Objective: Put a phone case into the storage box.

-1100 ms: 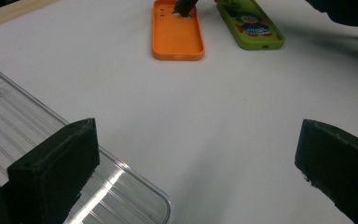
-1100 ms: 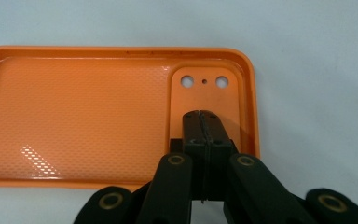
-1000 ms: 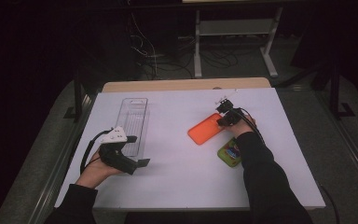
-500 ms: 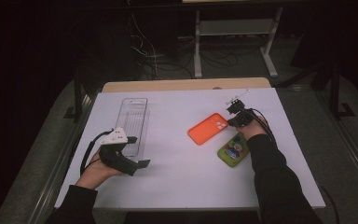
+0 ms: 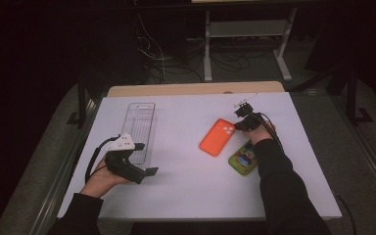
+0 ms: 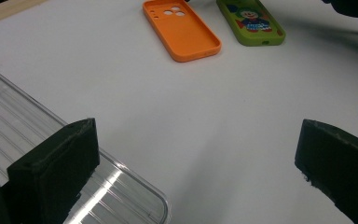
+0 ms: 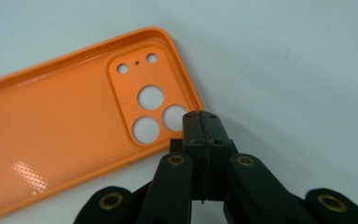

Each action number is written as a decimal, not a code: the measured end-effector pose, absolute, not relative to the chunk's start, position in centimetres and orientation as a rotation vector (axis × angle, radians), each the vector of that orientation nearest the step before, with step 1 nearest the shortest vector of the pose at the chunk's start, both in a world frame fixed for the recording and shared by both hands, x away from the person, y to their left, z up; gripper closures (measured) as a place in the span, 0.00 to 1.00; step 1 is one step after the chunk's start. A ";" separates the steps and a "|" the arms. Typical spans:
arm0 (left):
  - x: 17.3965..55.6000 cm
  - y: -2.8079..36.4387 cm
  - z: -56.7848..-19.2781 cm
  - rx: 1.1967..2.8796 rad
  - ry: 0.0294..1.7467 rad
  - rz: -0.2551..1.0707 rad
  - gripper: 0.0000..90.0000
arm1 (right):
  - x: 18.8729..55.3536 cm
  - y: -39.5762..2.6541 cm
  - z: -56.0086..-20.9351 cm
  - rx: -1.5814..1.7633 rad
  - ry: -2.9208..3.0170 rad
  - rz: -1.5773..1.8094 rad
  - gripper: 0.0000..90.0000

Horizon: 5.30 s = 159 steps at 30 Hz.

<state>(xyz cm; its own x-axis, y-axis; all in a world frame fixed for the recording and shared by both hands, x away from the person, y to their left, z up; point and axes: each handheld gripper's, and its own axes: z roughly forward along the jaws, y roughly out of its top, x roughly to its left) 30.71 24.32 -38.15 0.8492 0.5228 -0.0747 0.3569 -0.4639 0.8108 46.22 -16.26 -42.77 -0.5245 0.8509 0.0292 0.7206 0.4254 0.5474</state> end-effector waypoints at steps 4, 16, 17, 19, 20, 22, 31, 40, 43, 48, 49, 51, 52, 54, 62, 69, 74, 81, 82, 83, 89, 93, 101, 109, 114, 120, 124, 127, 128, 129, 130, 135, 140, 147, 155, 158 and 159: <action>30.8 24.3 -38.2 2.105 0.637 0.227 0.00 | 46.6 -15.9 -42.8 1.370 2.429 0.759 0.98; 30.7 24.5 -38.0 2.105 0.641 0.230 0.00 | 47.6 -13.2 -42.8 1.314 2.469 0.766 0.98; 30.7 24.5 -38.0 2.104 0.641 0.230 0.00 | 47.6 -13.2 -42.8 1.314 2.469 0.766 0.98; 30.7 24.5 -38.1 2.103 0.639 0.231 0.00 | 47.6 -12.7 -42.7 1.312 2.474 0.774 0.98; 30.7 24.5 -38.0 2.104 0.639 0.230 0.00 | 47.6 -12.5 -42.7 1.306 2.480 0.777 0.98; 30.7 24.5 -38.0 2.104 0.638 0.230 0.00 | 47.7 -12.0 -42.8 1.295 2.482 0.781 0.98; 30.7 24.4 -38.0 2.109 0.629 0.230 0.00 | 47.9 -10.0 -42.8 1.235 2.522 0.801 0.98; 30.7 24.4 -38.1 2.106 0.630 0.229 0.00 | 47.6 -7.0 -42.9 1.158 2.569 0.841 0.98; 30.6 24.5 -38.0 2.108 0.629 0.232 0.00 | 47.6 -6.6 -42.7 1.128 2.580 0.835 0.98; 30.6 24.5 -38.1 2.107 0.630 0.230 0.00 | 46.9 -7.6 -41.4 1.139 2.572 0.887 0.93; 30.6 24.5 -38.1 2.107 0.627 0.231 0.00 | 46.6 -7.9 -41.1 1.129 2.578 0.897 0.91; 30.6 24.4 -38.2 2.108 0.630 0.228 0.00 | 45.7 -8.8 -40.4 1.113 2.568 0.919 0.85; 30.6 24.4 -38.2 2.109 0.630 0.227 0.00 | 45.3 -9.4 -40.0 1.127 2.556 0.942 0.82; 30.6 24.3 -38.2 2.109 0.632 0.227 0.00 | 44.4 -10.7 -39.5 1.158 2.536 0.984 0.74; 30.7 24.2 -38.3 2.125 0.629 0.226 0.00 | 40.0 -15.1 -38.7 1.173 2.510 1.036 0.33; 30.7 24.1 -38.3 2.129 0.621 0.219 0.00 | 35.7 -17.3 -39.4 1.174 2.491 1.063 0.14; 30.7 24.0 -38.4 2.131 0.613 0.218 0.00 | 33.1 -18.2 -40.3 1.137 2.465 1.091 0.00; 30.7 24.0 -38.5 2.119 0.615 0.209 0.00 | 30.2 -19.2 -41.4 1.112 2.476 1.112 0.00; 30.7 24.0 -38.5 2.116 0.614 0.208 0.00 | 29.9 -19.2 -41.6 1.119 2.484 1.112 0.00; 30.7 24.0 -38.5 2.110 0.616 0.206 0.00 | 29.6 -19.3 -41.8 1.116 2.489 1.119 0.00; 30.9 23.9 -38.7 2.111 0.601 0.201 0.00 | 29.2 -19.5 -41.8 1.101 2.487 1.124 0.00; 30.9 24.0 -38.7 2.114 0.596 0.195 0.00 | 29.3 -19.4 -41.5 1.112 2.484 1.127 0.00; 30.9 24.1 -38.7 2.093 0.603 0.188 0.00 | 30.1 -19.0 -40.5 1.142 2.532 1.058 0.00; 30.7 24.0 -38.6 2.088 0.593 0.193 0.00 | 31.7 -18.2 -38.5 1.118 2.520 1.074 0.00; 30.8 23.9 -38.6 2.088 0.594 0.189 0.00 | 33.2 -17.4 -37.5 1.097 2.498 1.086 0.00; 30.8 24.0 -38.6 2.080 0.595 0.185 0.00 | 35.6 -15.9 -37.0 1.095 2.517 1.094 0.00; 30.8 24.0 -38.6 2.072 0.604 0.182 0.00 | 36.5 -15.3 -37.0 1.082 2.530 1.076 0.00; 30.9 24.0 -38.6 2.074 0.596 0.185 0.00 | 37.3 -14.6 -37.2 1.084 2.545 1.059 0.00; 30.9 24.0 -38.6 2.072 0.596 0.184 0.00 | 37.5 -14.3 -37.3 1.075 2.550 1.049 0.00; 30.9 24.0 -38.6 2.071 0.597 0.183 0.00 | 37.7 -14.1 -37.4 1.073 2.561 1.039 0.00; 30.9 24.0 -38.6 2.072 0.596 0.184 0.00 | 38.0 -13.9 -37.6 1.067 2.573 1.030 0.00; 31.0 24.1 -38.6 2.075 0.600 0.183 0.00 | 39.0 -12.8 -39.0 1.064 2.623 0.954 0.00; 31.0 24.1 -38.6 2.072 0.602 0.182 0.00 | 39.7 -11.9 -40.9 1.053 2.682 0.835 0.00; 31.0 24.1 -38.6 2.073 0.601 0.181 0.00 | 40.0 -11.2 -42.5 1.055 2.731 0.735 0.00; 31.1 24.1 -38.6 2.077 0.598 0.181 0.00 | 40.1 -11.2 -43.6 1.052 2.780 0.695 0.07; 31.1 24.1 -38.6 2.075 0.599 0.181 0.00 | 40.0 -11.0 -43.7 1.044 2.784 0.675 0.10; 31.1 24.1 -38.6 2.074 0.600 0.181 0.00 | 40.0 -11.0 -43.7 1.034 2.780 0.661 0.11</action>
<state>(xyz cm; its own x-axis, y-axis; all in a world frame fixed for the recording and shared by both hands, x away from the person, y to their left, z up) 31.06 24.06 -38.61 0.8696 0.4826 -0.1045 0.3445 -0.4414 0.8285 39.98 -11.00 -43.68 -0.7638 0.6431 0.0540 0.5986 0.6746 0.4319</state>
